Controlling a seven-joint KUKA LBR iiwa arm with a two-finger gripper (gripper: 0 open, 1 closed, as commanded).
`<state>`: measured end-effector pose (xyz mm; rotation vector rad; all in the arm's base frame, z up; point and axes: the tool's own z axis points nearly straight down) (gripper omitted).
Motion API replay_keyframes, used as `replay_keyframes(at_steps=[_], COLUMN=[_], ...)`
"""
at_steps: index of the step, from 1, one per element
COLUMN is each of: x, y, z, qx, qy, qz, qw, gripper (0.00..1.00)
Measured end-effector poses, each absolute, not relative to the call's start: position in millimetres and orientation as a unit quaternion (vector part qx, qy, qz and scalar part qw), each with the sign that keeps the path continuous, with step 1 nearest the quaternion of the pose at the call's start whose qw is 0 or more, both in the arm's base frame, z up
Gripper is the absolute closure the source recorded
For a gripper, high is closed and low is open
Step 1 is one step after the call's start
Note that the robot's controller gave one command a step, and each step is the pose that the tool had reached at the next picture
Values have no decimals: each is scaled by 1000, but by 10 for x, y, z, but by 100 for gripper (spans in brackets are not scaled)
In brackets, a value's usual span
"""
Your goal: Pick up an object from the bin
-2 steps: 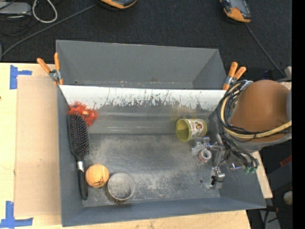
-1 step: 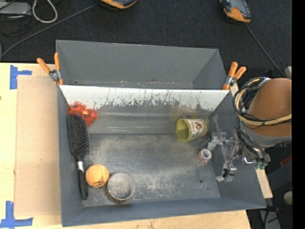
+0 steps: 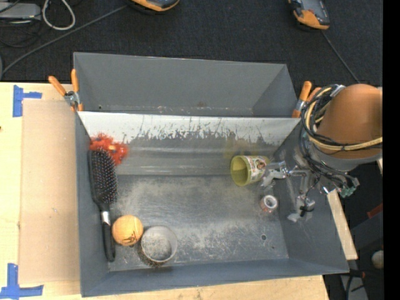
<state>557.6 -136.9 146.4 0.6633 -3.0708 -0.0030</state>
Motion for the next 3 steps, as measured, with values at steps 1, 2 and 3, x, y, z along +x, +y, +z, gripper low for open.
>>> replay_keyframes(at_steps=[1,2,3], x=[5860,5782,5781], y=[-1526,-1484,-1485], z=[795,946,945], qx=[135,134,133], qy=[-991,-991,-991], qz=[0,-1,-1], qw=[2,1,1], gripper=[0,100,100])
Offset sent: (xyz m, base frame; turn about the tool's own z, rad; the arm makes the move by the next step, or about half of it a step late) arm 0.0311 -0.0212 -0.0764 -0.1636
